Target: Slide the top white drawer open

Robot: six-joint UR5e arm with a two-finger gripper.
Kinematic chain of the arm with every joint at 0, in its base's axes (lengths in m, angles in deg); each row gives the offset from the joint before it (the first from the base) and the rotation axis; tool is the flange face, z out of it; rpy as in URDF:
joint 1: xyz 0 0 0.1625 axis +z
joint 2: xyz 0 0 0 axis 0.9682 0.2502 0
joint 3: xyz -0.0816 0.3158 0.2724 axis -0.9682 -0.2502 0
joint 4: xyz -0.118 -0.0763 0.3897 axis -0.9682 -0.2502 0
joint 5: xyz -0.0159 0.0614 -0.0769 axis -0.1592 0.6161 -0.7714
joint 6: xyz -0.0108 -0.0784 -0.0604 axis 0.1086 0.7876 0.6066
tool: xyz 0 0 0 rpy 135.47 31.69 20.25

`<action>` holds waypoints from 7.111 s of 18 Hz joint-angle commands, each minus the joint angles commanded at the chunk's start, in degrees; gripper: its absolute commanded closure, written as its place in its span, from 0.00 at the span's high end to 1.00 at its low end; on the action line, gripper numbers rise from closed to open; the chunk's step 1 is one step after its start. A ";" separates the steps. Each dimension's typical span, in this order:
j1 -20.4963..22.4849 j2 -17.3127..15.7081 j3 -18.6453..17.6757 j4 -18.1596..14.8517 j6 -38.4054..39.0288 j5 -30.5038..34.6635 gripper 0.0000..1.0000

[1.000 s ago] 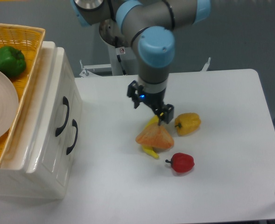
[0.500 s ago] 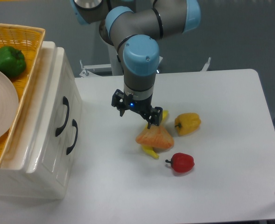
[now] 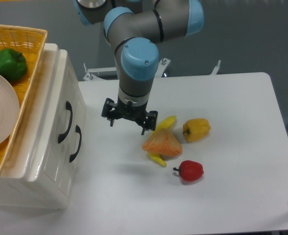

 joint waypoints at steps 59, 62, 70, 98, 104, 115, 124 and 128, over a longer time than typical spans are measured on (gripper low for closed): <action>-3.78 1.41 1.58 -7.38 10.38 -13.01 1.00; -4.13 1.58 1.67 -7.38 10.20 -13.01 1.00; -4.22 1.67 1.76 -7.38 9.85 -12.83 1.00; -4.66 2.46 1.58 -7.12 9.85 -12.48 1.00; -4.66 2.72 1.58 -6.94 9.85 -12.31 1.00; -4.66 3.08 1.67 -6.86 9.76 -10.11 1.00; -4.13 3.08 1.85 -6.86 8.80 -9.93 1.00; -3.08 2.99 2.02 -6.86 7.22 -9.85 1.00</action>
